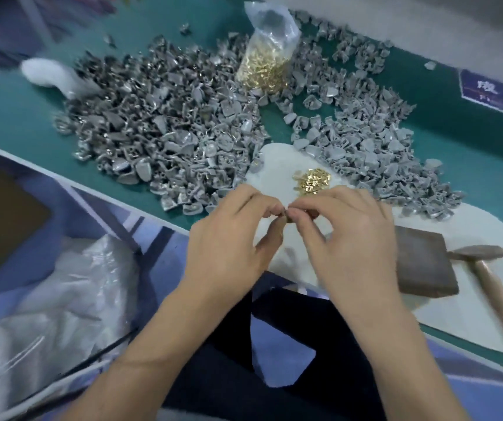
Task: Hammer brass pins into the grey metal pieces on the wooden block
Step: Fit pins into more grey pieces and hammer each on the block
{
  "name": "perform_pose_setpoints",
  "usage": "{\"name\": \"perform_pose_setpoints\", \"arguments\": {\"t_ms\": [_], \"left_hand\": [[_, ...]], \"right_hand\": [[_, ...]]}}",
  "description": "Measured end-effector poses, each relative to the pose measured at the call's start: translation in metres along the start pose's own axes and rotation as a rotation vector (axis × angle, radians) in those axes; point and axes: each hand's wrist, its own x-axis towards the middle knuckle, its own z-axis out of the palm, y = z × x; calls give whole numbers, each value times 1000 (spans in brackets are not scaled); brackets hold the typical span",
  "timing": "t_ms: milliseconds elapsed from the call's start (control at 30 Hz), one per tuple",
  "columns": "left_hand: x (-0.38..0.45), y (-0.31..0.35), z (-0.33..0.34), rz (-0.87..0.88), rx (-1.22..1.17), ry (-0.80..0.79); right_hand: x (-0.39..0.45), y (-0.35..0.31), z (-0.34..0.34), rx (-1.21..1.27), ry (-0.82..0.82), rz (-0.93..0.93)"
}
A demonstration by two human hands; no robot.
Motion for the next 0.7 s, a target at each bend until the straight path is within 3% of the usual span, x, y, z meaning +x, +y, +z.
{"name": "perform_pose_setpoints", "arguments": {"t_ms": [300,700], "left_hand": [[10,-62,-31,-114,117,150],[34,-81,-49,-230,88,119]], "right_hand": [[40,-55,65,51,-24,-19],[91,-70,107,80,-43,116]]}}
